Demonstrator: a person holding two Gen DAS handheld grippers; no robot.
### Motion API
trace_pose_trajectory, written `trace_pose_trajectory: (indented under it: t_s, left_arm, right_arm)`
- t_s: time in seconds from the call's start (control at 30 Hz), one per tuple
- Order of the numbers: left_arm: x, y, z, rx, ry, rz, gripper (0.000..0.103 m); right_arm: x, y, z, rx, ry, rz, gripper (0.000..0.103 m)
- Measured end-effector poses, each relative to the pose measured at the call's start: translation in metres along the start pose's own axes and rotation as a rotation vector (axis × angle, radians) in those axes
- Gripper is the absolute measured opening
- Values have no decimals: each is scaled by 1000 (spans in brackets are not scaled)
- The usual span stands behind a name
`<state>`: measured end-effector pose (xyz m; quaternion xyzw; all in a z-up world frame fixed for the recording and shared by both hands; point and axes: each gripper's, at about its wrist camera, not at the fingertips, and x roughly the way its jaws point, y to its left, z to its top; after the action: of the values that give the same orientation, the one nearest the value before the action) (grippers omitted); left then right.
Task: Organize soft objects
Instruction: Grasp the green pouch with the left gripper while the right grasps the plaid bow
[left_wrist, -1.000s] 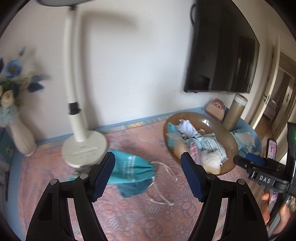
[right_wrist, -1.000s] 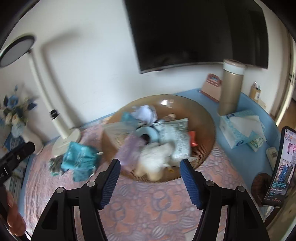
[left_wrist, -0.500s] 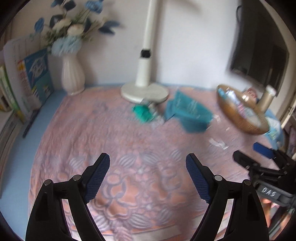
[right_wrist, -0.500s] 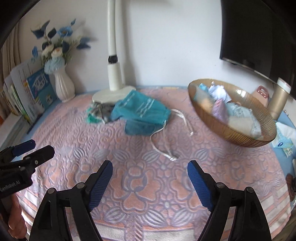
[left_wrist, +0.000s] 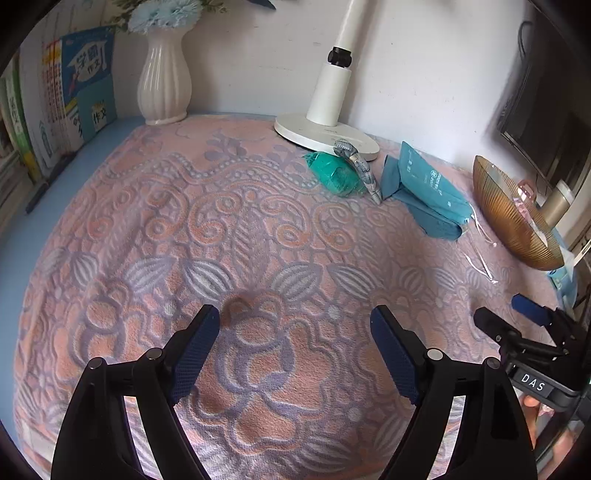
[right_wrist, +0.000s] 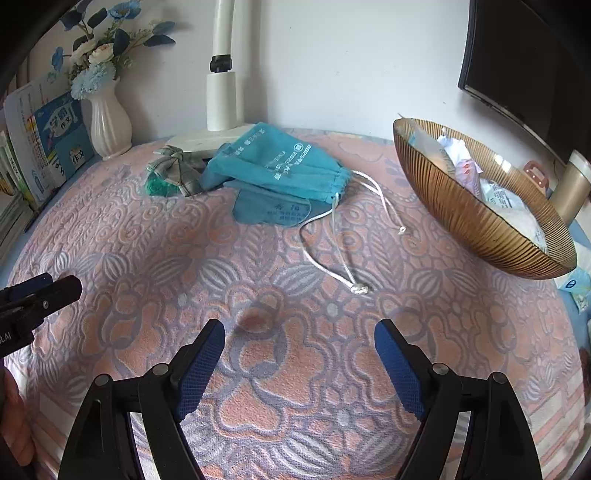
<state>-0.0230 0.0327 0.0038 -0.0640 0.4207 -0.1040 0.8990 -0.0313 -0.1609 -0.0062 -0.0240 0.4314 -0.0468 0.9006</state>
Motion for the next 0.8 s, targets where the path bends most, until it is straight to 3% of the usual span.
trace_pose_trajectory:
  t_s: [0.13,0.6,0.7,0.8]
  left_arm:
    - [0,-2,-1,5,1,-3,83]
    - [3,-7,-2,40,3,37,83]
    - [1,-9,-1,47,11,40,83]
    - [-6,-21,7,132,29,140,82]
  right_arm:
    - [3,-3,1,16,15,0,87]
    - [5,-9,0,40,50,8,87]
    - [5,-10,2,27,68,46,87]
    - [1,-7,12,23,129,124,84]
